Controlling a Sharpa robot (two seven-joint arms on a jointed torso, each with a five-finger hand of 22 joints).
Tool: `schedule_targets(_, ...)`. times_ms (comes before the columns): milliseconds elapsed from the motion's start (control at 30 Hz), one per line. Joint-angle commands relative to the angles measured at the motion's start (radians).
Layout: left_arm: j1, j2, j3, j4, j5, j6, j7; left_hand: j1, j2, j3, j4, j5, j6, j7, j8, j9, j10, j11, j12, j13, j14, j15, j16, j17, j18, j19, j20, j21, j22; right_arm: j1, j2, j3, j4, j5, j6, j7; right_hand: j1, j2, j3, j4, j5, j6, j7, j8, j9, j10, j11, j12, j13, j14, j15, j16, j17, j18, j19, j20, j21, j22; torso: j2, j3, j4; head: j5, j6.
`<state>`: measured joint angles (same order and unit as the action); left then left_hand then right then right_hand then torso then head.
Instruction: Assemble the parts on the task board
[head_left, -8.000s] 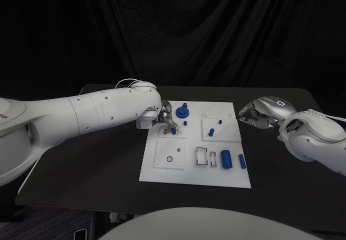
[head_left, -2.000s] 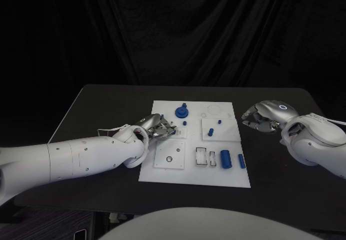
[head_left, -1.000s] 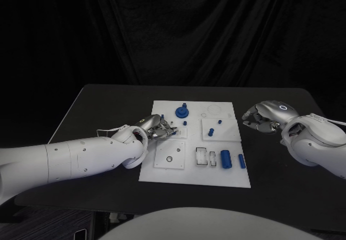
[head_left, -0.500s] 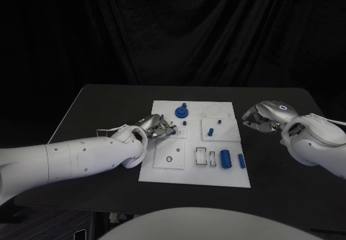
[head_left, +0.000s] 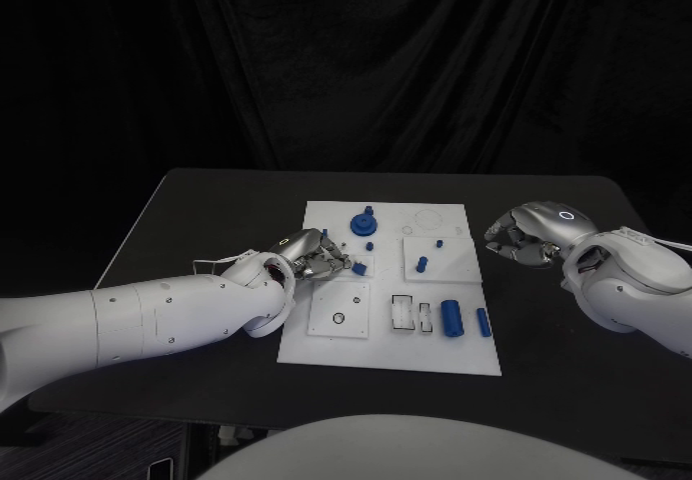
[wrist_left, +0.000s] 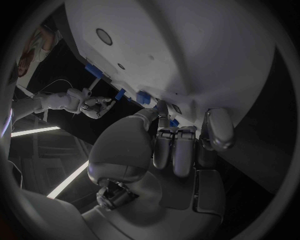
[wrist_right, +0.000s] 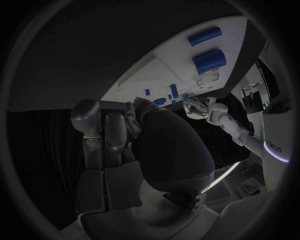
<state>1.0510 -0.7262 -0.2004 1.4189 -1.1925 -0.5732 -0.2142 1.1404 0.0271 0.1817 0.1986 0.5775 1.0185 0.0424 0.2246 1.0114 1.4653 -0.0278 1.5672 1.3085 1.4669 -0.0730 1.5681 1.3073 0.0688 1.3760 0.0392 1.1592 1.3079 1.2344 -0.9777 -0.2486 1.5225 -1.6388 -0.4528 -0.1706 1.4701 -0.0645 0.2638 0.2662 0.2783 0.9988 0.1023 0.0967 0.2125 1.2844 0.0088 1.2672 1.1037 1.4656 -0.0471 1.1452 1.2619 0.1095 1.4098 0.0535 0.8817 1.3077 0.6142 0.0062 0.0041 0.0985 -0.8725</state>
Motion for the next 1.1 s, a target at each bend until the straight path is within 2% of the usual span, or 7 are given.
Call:
schedule_targets(33, -0.015, -0.001, -0.011, -0.005, 0.009, 0.039, -0.007, -0.003, -0.009, 0.004, 0.002, -0.009, 0.0, -0.005, 0.001, -0.02, 0.106, -0.001, 0.004, 0.262, 0.104, -0.001, 0.003, 0.263, 0.021, -0.007, 0.0, -0.006, 0.145, -0.003, -0.001, 0.0, 0.0, -0.004, 0.001, -0.018, 0.004, -0.009, 0.006, 0.003, 0.005, 0.003, 0.002, 0.002, -0.001, -0.005, 0.005, -0.007, -0.002, 0.012, -0.006, -0.005, -0.001, 0.004, 0.003, 0.001, -0.003, 0.108, 0.0, 0.0001, 0.0001, 0.001, 0.0)
schedule_targets(500, -0.019, -0.005, -0.011, -0.007, 0.009, 0.023, 0.005, -0.004, -0.012, 0.016, 0.002, -0.034, 0.0, -0.003, 0.004, -0.018, 0.106, 0.0, 0.004, 0.262, 0.104, -0.001, 0.003, 0.263, 0.021, -0.008, 0.0, -0.007, 0.145, -0.003, 0.0, 0.0, -0.001, -0.004, 0.0, -0.017, 0.004, -0.009, 0.006, 0.003, 0.005, 0.003, 0.002, 0.002, -0.001, -0.005, 0.005, -0.007, -0.002, 0.012, -0.006, -0.005, -0.001, 0.004, 0.003, 0.001, -0.003, 0.108, -0.002, 0.0004, 0.0007, 0.001, 0.0)
schedule_targets(567, -0.02, -0.006, -0.011, -0.006, 0.009, 0.012, 0.014, -0.013, -0.013, 0.02, 0.009, -0.077, -0.001, -0.002, 0.005, -0.017, 0.106, 0.001, 0.004, 0.262, 0.104, 0.0, 0.003, 0.263, 0.02, -0.008, 0.001, -0.008, 0.144, -0.003, -0.001, 0.0, -0.001, -0.004, -0.002, -0.016, 0.004, -0.009, 0.006, 0.003, 0.005, 0.003, 0.002, 0.002, -0.001, -0.005, 0.005, -0.007, -0.002, 0.012, -0.006, -0.005, -0.001, 0.004, 0.003, 0.001, -0.003, 0.108, -0.001, 0.0004, 0.0004, 0.001, 0.0)
schedule_targets(667, -0.02, -0.012, -0.011, -0.001, 0.009, -0.026, 0.047, -0.016, -0.016, 0.022, 0.012, -0.098, -0.003, -0.002, 0.006, -0.016, 0.106, 0.002, 0.004, 0.262, 0.104, 0.0, 0.003, 0.263, 0.02, -0.007, 0.001, -0.005, 0.145, -0.003, -0.002, 0.0, 0.001, -0.004, -0.008, -0.01, 0.004, -0.01, 0.007, 0.002, 0.005, 0.001, 0.002, 0.0, -0.002, -0.007, 0.004, -0.009, -0.004, 0.011, -0.006, -0.007, -0.003, 0.004, 0.003, 0.001, -0.006, 0.108, 0.0, 0.0, 0.0001, 0.0, 0.0)
schedule_targets(900, -0.02, -0.056, -0.01, 0.049, 0.009, -0.13, 0.177, 0.013, -0.03, 0.029, -0.003, -0.127, -0.074, 0.014, -0.005, -0.012, 0.106, 0.013, 0.004, 0.262, 0.104, 0.007, 0.003, 0.263, 0.013, 0.009, 0.006, 0.026, 0.154, -0.003, -0.014, 0.001, 0.035, -0.004, -0.045, 0.014, 0.005, -0.019, 0.005, 0.002, -0.02, 0.0, 0.002, -0.002, -0.003, -0.002, 0.005, -0.005, 0.0, 0.014, -0.006, 0.0, 0.002, 0.003, 0.006, 0.001, 0.002, 0.11, 0.0, -0.0004, 0.0007, -0.002, 0.0)
schedule_targets(1067, -0.016, -0.112, -0.01, 0.108, 0.009, -0.164, 0.276, 0.076, -0.03, 0.051, -0.041, -0.114, -0.104, 0.02, -0.001, -0.007, 0.106, 0.019, 0.004, 0.262, 0.104, 0.014, 0.003, 0.263, 0.009, 0.018, 0.012, 0.048, 0.16, 0.016, -0.011, 0.001, 0.089, -0.004, -0.095, 0.013, -0.025, -0.024, -0.008, 0.022, -0.076, 0.002, 0.004, -0.004, -0.006, 0.016, 0.01, 0.01, 0.017, 0.025, -0.003, 0.027, 0.02, -0.003, 0.02, 0.003, 0.036, 0.119, 0.0, -0.0006, 0.0006, -0.002, 0.0)
schedule_targets(1100, -0.011, -0.132, -0.01, 0.127, 0.009, -0.162, 0.301, 0.083, -0.031, 0.053, -0.044, -0.115, -0.105, 0.02, 0.001, -0.007, 0.106, 0.02, 0.004, 0.262, 0.104, 0.015, 0.003, 0.263, 0.008, 0.02, 0.012, 0.054, 0.161, 0.026, -0.003, 0.001, 0.11, -0.004, -0.112, 0.002, -0.062, -0.028, -0.025, 0.025, -0.102, 0.004, 0.004, -0.006, -0.008, 0.045, 0.012, 0.04, 0.054, 0.039, -0.002, 0.069, 0.049, -0.011, 0.037, 0.003, 0.088, 0.132, 0.0, -0.0004, 0.0002, -0.002, 0.0)
